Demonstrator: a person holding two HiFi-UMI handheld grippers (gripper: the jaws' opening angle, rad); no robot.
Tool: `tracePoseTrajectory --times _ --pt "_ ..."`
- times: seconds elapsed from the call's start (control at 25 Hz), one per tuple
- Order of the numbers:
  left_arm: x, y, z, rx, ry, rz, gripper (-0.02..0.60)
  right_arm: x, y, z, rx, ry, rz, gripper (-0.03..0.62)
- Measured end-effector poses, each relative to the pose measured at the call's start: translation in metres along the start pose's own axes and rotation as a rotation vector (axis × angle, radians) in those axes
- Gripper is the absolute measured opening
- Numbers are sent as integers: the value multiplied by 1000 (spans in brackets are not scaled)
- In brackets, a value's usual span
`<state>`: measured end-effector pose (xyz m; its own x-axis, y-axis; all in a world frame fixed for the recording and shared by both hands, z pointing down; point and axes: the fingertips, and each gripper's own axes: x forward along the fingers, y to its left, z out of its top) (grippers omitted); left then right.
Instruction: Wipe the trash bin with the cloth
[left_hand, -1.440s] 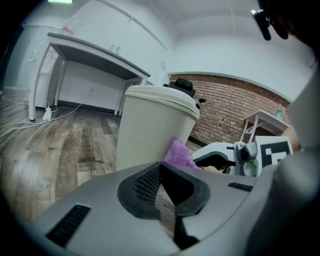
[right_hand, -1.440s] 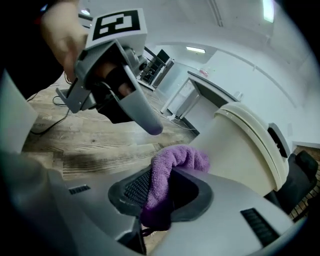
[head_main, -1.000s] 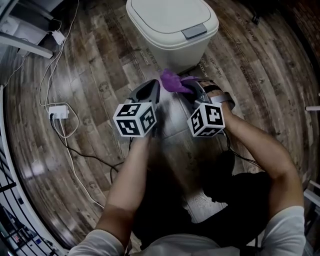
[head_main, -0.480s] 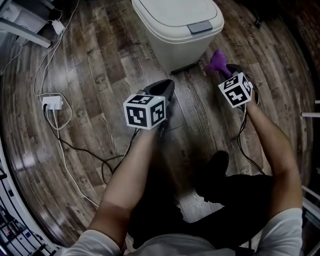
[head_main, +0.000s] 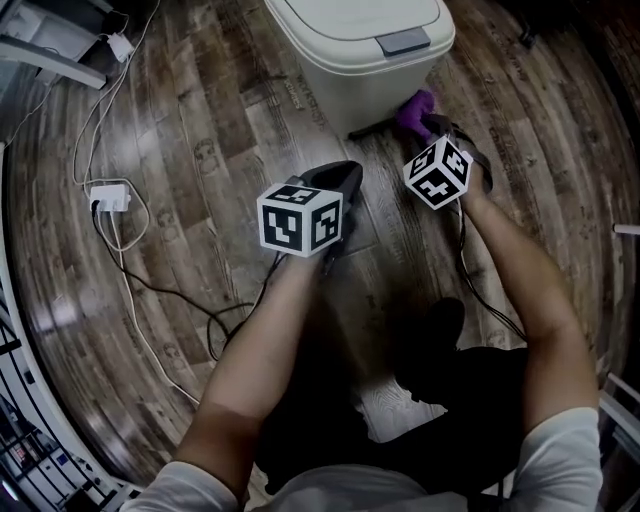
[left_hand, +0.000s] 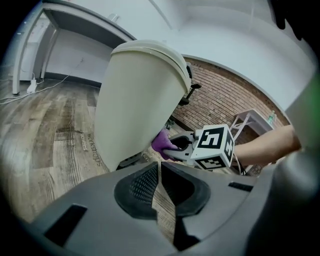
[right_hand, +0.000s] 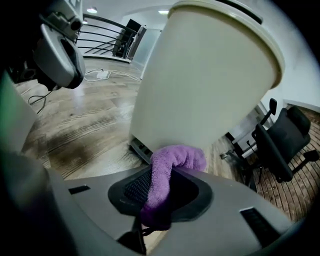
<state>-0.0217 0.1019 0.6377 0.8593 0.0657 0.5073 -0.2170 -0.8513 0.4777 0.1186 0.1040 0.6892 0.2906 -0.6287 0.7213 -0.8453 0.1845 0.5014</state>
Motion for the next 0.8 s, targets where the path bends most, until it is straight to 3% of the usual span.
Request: tracePoseTrajectory --times 0.4,0.56,0.8 --pt "-10 18 -8 -20 22 42 3 4 64 52 -24 -100 135 97" --pt "-17 30 -9 -30 23 65 3 7 91 68 -91 -126 187 97" --pt "-31 44 -3 -68 -7 97 3 -7 129 117 -131 -282 311 97"
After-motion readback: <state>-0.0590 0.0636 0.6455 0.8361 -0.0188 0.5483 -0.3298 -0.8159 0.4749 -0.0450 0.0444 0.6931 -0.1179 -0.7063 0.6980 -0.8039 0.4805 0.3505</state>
